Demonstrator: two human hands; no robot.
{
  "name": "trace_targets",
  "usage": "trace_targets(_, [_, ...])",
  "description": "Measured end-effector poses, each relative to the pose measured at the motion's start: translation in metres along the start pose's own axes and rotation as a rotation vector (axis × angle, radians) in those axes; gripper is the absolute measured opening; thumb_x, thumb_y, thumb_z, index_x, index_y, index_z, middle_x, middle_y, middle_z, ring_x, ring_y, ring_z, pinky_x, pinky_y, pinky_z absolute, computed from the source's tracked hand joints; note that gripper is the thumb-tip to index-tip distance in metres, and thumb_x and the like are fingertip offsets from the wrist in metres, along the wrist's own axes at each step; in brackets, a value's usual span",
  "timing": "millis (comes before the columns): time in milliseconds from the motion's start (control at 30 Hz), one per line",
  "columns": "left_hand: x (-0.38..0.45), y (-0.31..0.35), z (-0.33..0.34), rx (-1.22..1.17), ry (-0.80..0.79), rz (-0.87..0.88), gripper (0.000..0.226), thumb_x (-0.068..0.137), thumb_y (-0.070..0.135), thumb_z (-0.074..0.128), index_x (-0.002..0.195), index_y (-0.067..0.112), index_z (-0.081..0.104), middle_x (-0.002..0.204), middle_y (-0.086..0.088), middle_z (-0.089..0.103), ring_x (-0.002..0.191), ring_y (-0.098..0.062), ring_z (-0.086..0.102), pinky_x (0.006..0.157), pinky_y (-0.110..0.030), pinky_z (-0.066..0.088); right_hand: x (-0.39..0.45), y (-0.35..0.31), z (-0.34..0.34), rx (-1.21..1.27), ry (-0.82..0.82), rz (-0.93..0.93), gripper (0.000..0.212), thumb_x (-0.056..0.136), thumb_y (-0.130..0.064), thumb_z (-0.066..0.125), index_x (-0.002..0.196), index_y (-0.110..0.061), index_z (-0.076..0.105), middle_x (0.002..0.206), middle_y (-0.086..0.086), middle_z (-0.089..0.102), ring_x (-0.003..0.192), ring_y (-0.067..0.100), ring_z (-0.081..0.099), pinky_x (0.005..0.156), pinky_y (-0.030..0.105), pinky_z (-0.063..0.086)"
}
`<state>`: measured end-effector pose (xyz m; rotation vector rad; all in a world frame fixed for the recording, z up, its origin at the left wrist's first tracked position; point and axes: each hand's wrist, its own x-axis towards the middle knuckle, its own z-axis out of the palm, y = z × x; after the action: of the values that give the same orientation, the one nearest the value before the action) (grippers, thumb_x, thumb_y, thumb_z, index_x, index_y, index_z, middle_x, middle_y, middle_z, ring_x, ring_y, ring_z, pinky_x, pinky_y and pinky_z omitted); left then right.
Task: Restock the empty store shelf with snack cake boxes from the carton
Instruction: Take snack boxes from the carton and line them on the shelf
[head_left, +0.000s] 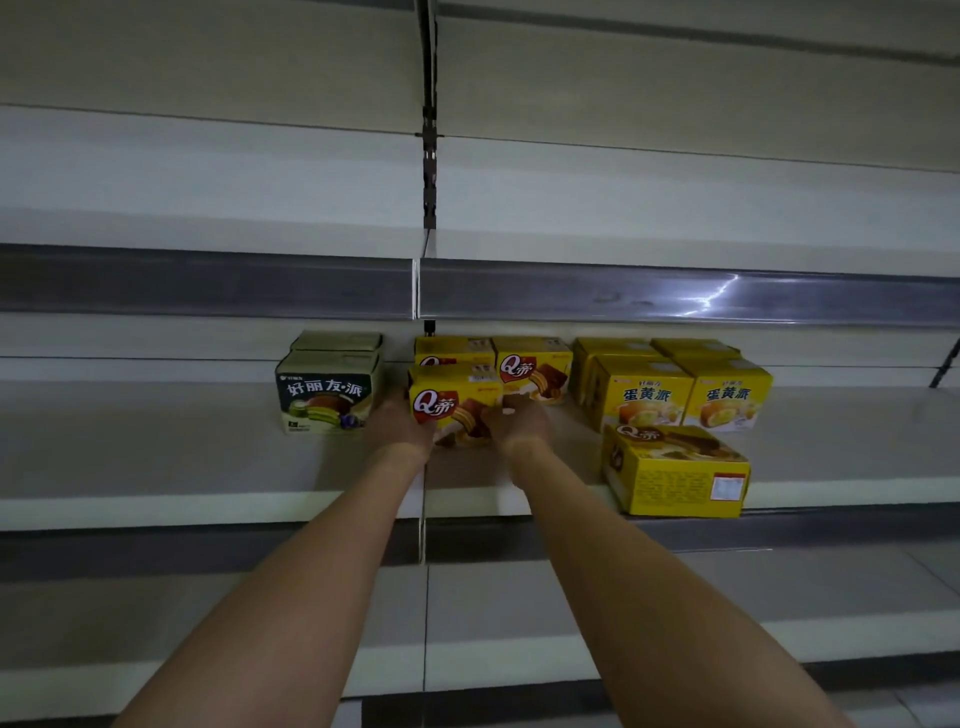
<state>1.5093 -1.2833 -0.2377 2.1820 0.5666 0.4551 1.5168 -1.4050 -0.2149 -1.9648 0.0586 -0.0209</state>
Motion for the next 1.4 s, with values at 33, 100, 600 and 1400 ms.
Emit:
trace_targets(33, [0.004,0.000,0.003,-0.036,0.015,0.002,0.035,0.086,0.018,0.067,0.118,0.006,0.058,0.119,-0.016,0.063,0.109,-0.034,0.059,0.084,-0.037,0.047,0.004,0.000,0.001,0.024,0.003,-0.002,0.029,0.092,-0.022,0.061,0.115,-0.005,0.065,0.120,0.015,0.065,0.111,0.030,0.059,0.095,0.037,0.048])
trace_targets(100, [0.015,-0.003,0.010,-0.115,0.016,0.007,0.037,0.082,0.018,0.070,0.116,0.008,0.060,0.117,-0.015,0.064,0.107,-0.034,0.059,0.085,-0.037,0.050,0.012,0.000,0.004,0.047,0.007,-0.016,0.029,0.092,-0.017,0.060,0.116,0.000,0.063,0.119,0.017,0.064,0.112,0.033,0.058,0.096,0.041,0.048])
trace_targets(600, [0.013,0.002,0.022,-0.315,0.122,-0.080,0.048,0.082,0.001,0.066,0.122,-0.001,0.039,0.123,-0.022,0.055,0.112,-0.038,0.055,0.088,-0.040,0.046,0.030,0.004,0.004,0.099,0.037,0.015,0.034,0.094,-0.016,0.055,0.125,-0.003,0.054,0.126,0.015,0.059,0.118,0.031,0.053,0.093,0.032,0.042])
trace_targets(1400, [-0.037,0.084,0.091,-0.630,-0.395,-0.177,0.046,0.101,0.040,0.035,0.141,0.017,0.040,0.138,-0.014,0.048,0.123,-0.031,0.049,0.103,-0.041,0.041,0.051,0.024,-0.045,0.294,0.133,0.115,0.036,0.102,-0.015,0.038,0.131,0.003,0.049,0.131,0.020,0.055,0.120,0.032,0.055,0.073,0.019,0.048])
